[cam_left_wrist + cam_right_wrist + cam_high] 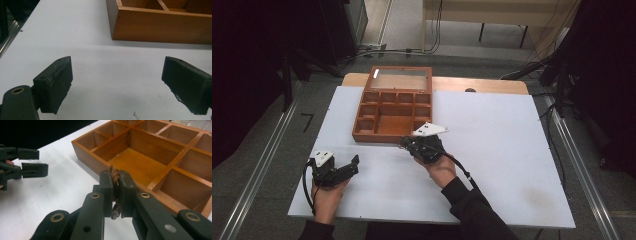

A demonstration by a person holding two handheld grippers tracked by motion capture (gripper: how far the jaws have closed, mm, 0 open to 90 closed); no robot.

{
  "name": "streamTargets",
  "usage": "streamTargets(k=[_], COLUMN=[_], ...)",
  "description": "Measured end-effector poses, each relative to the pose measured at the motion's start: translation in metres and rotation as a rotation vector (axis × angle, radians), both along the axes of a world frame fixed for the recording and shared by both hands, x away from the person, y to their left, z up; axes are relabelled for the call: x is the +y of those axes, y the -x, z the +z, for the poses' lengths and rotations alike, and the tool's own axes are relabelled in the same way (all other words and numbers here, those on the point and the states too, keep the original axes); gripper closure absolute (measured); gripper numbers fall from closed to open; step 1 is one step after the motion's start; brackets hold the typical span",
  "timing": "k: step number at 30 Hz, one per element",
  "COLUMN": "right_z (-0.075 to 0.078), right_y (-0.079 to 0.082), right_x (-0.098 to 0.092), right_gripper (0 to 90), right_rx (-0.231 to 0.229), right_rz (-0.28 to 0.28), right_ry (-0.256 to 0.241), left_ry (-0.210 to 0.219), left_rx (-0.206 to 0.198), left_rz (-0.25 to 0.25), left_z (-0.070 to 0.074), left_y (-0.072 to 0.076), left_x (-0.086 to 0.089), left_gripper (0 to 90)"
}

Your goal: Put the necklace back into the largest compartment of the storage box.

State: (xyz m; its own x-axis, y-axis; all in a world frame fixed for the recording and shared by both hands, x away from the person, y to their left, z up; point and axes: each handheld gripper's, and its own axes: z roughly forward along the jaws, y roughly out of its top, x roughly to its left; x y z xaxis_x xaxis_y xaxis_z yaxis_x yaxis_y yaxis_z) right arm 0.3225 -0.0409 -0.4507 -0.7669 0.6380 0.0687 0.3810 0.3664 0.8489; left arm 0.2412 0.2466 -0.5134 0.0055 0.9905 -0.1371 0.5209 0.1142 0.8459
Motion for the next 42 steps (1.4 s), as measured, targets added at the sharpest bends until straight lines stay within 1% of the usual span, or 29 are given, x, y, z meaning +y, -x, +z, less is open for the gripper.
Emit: streamTargets(k=[13,26,42], right_z=[0.007,0.009,0.001], right_y=[-0.011,-0.026,-0.054], right_x=[0.009,0.018,0.029], right_gripper=[80.7,80.7,80.7], right_rx=[-0.008,-0.013,0.004], right_rz=[-0.014,-0.034,-0.076], right_ry=[-0.004,0.0,0.017], left_ry=[0.003,0.005,0.008], left_rx=[-0.003,-0.002,-0.002], left_rz=[-0.003,-0.006,-0.01], left_z=[0.0,0.0,0.0], left_y=[0.0,0.0,-0.001], left_x=[0.0,0.0,0.0], left_gripper=[10.4,10.4,10.4])
